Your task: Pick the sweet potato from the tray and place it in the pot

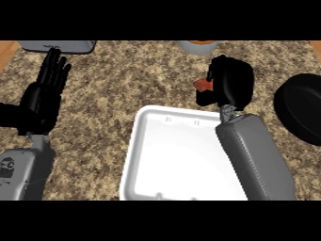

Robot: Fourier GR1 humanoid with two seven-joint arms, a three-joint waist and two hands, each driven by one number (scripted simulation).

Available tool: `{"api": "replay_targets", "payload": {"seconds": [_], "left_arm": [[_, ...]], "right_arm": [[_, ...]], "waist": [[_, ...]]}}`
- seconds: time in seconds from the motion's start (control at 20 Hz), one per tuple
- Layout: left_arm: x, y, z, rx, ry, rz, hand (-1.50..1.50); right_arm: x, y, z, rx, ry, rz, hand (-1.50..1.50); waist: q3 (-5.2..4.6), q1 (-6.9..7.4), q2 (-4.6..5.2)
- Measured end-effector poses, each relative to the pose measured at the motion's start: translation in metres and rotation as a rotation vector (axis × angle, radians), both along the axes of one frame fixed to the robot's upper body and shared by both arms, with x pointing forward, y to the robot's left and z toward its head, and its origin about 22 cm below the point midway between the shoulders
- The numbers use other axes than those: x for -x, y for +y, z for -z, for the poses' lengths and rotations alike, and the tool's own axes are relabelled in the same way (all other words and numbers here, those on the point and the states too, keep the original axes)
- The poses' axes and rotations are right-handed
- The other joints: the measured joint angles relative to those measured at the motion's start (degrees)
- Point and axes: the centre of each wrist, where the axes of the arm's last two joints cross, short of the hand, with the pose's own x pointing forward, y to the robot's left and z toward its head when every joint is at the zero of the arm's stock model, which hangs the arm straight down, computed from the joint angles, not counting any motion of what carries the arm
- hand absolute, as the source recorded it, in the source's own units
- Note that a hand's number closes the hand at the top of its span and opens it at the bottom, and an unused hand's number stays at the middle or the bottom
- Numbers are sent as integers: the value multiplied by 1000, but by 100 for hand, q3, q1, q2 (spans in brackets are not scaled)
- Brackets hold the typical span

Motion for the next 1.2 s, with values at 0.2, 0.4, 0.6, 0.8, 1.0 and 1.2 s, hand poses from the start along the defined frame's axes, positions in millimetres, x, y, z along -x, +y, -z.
{"api": "replay_targets", "payload": {"seconds": [0.2, 0.4, 0.6, 0.8, 1.0, 1.2], "left_arm": [[-2, -4, -1, 8, 1, 1, 0], [0, 6, 1, 6, 6, -23, 0], [4, 15, 3, 7, 16, -38, 0], [7, 14, 4, 7, 9, -59, 0], [3, 19, 1, 5, 19, -72, 0], [10, 23, 4, 5, 17, -73, 0]], "right_arm": [[-15, 24, -37, 17, -144, 212, 150], [-23, 37, -66, 45, -260, 339, 150], [-30, 28, -81, 59, -313, 413, 150], [-28, -5, -86, 50, -293, 480, 150], [-22, -51, -86, 45, -253, 545, 150], [-9, -104, -79, 27, -249, 588, 150]], "waist": [[5, -17, -5], [10, -152, -26], [16, -263, -39], [21, -359, -55], [21, -418, -59], [24, -419, -58]]}}
